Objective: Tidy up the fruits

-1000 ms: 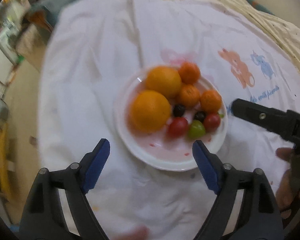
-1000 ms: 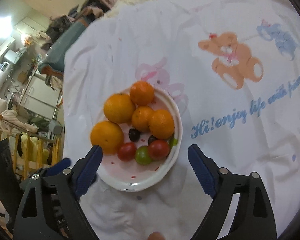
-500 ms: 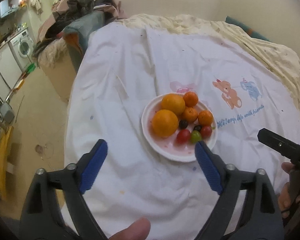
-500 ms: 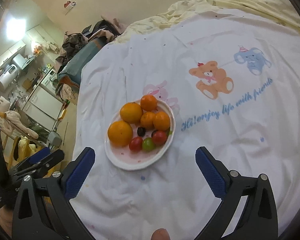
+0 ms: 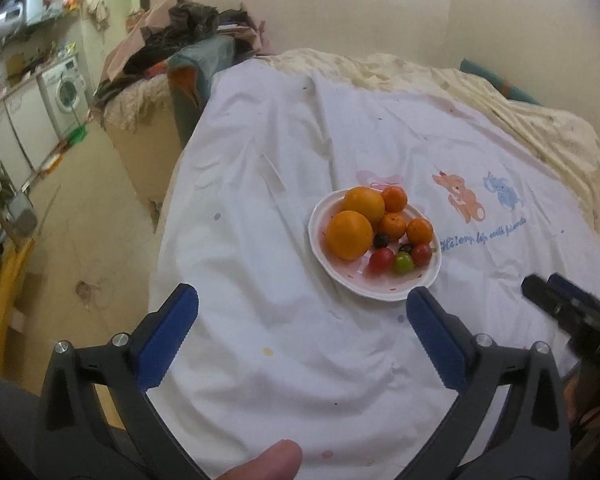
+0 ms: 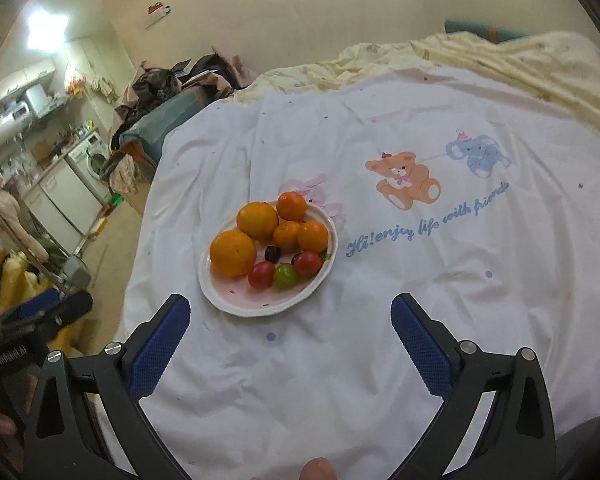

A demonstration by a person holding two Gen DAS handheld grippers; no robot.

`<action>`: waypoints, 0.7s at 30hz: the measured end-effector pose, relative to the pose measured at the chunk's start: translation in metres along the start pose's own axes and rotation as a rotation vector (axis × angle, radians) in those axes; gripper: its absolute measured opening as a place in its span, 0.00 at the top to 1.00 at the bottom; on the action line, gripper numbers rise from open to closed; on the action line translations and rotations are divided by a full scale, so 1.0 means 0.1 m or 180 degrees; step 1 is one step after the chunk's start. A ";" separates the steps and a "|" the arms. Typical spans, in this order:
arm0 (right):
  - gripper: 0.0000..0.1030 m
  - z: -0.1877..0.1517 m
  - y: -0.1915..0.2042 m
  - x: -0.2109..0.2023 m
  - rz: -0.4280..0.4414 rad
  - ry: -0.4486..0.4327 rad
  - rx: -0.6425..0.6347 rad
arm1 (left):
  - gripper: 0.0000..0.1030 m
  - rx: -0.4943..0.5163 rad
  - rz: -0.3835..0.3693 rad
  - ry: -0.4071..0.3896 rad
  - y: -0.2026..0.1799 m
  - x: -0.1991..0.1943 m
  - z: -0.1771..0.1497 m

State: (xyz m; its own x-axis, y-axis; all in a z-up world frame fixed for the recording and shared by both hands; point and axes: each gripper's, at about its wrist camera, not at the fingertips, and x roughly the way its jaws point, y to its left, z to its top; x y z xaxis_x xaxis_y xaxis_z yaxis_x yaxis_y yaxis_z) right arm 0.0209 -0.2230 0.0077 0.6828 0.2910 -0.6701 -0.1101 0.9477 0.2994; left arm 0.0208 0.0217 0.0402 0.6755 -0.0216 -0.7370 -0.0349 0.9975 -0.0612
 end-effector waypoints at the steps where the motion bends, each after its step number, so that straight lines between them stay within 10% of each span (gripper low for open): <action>1: 0.00 -0.02 0.04 0.00 -0.0025 -0.0018 -0.0050 | 0.00 -0.0026 -0.0009 0.0002 0.01 0.01 -0.01; 21: 0.00 -0.04 0.17 0.10 -0.0193 -0.0108 -0.0279 | 0.00 0.0070 -0.0041 -0.0101 -0.08 0.07 -0.08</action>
State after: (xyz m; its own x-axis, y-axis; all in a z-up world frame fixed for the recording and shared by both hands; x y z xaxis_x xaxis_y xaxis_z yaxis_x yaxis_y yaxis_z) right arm 0.0227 -0.2038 0.0031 0.7141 0.2297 -0.6613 -0.1297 0.9717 0.1974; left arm 0.0195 0.0135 0.0303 0.6988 -0.0327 -0.7145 -0.0101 0.9984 -0.0556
